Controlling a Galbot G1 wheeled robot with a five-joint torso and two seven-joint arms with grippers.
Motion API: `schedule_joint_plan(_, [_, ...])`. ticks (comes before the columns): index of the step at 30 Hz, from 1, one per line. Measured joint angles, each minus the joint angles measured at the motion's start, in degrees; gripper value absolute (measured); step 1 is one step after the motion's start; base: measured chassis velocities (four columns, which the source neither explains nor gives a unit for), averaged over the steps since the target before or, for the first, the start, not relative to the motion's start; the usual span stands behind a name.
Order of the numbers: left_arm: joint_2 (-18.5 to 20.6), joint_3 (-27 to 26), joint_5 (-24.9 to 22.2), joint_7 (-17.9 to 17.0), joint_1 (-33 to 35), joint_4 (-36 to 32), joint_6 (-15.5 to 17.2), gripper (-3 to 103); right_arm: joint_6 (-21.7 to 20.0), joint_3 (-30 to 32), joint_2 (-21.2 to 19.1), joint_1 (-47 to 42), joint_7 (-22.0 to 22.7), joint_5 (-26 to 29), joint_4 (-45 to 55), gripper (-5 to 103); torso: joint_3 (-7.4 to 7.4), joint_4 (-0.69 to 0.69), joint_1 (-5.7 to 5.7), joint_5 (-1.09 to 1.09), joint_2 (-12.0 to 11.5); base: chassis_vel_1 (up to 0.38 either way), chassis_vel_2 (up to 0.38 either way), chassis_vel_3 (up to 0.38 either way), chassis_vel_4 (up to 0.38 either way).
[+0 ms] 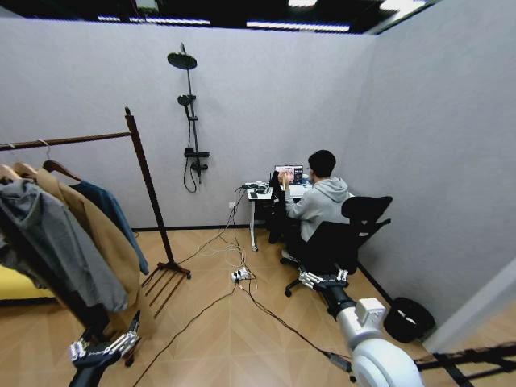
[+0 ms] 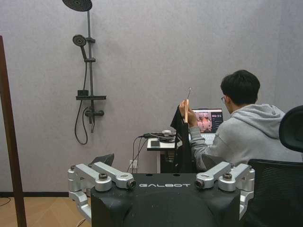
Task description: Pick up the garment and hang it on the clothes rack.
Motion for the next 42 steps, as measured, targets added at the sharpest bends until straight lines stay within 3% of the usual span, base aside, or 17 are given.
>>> schedule_joint_plan(10, [0.0, 0.0, 0.0, 0.0, 0.0, 0.0, 0.0, 100, 0.2, 0.6, -0.3, -0.3, 0.0, 0.1, 0.0, 100, -0.01, -0.06, -0.05, -0.02, 0.0, -0.103, 0.094, 0.063, -0.044])
schedule_joint_plan(16, [0.0, 0.0, 0.0, 0.0, 0.0, 0.0, 0.0, 100, 1.1, 0.7, -0.4, 0.4, -1.0, 0.3, -0.8, 100, -0.05, 0.01, -0.18, -0.02, 0.1, 0.041, -0.025, -0.022, 0.016])
schedule_joint_plan(21, [0.0, 0.0, 0.0, 0.0, 0.0, 0.0, 0.0, 100, 1.1, 0.4, -0.3, 0.8, -1.1, 0.5, -0.9, 100, -0.03, -0.02, -0.12, -0.01, 0.1, -0.072, 0.045, 0.065, -0.064])
schedule_joint_plan(42, [0.0, 0.0, 0.0, 0.0, 0.0, 0.0, 0.0, 100, 1.4, 0.3, -0.1, 1.6, -1.2, 0.5, -1.8, 100, -0.02, -0.01, -0.08, 0.01, 0.0, -0.228, 0.236, 0.255, -0.243])
